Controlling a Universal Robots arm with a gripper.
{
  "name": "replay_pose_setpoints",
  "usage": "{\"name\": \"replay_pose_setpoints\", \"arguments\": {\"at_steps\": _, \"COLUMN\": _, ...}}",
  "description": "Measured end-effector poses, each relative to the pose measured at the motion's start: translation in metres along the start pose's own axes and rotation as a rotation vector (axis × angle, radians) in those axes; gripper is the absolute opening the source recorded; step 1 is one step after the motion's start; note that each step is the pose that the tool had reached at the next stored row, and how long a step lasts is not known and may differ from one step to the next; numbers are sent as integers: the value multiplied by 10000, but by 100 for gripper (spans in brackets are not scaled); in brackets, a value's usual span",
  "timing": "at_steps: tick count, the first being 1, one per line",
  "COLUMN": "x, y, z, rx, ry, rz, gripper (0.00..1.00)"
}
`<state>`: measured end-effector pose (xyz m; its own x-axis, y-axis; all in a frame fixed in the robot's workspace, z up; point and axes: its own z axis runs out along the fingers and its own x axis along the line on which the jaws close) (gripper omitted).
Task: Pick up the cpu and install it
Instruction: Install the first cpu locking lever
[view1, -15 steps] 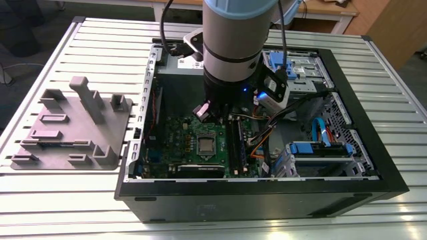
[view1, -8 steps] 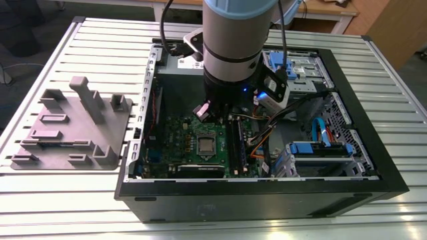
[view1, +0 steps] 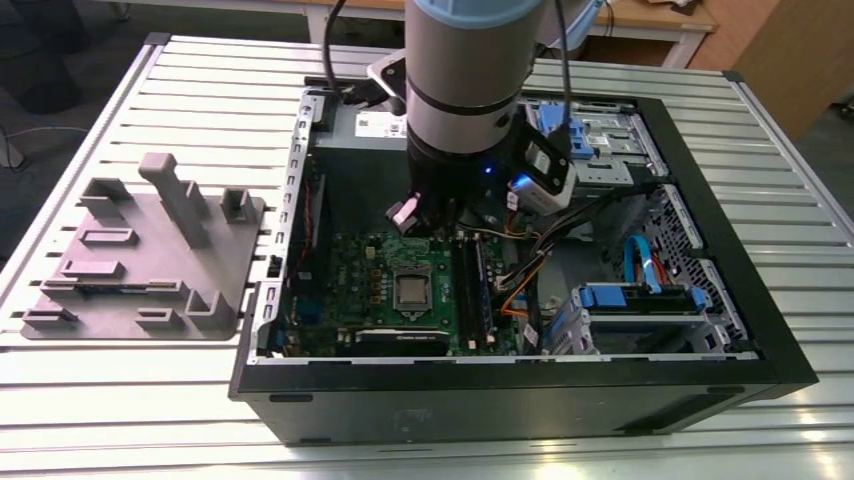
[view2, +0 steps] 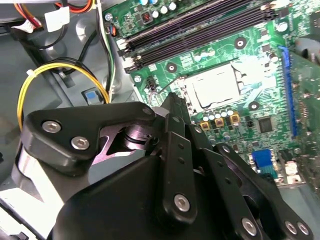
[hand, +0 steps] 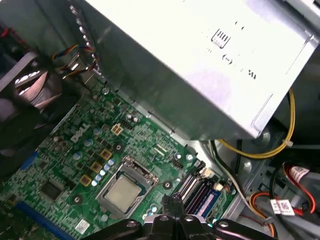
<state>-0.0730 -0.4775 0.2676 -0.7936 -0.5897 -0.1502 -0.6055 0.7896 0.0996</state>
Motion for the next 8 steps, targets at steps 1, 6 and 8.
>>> {"name": "replay_pose_setpoints", "arguments": {"at_steps": 1, "x": -6, "y": 8, "z": 6, "rx": 1, "ry": -1, "rz": 8, "gripper": 11}}
{"name": "replay_pose_setpoints", "arguments": {"at_steps": 6, "x": -14, "y": 21, "z": 31, "rx": 66, "ry": -43, "rz": 425, "gripper": 11}}
{"name": "replay_pose_setpoints", "arguments": {"at_steps": 8, "x": -20, "y": 30, "z": 39, "rx": 91, "ry": -58, "rz": 592, "gripper": 11}}
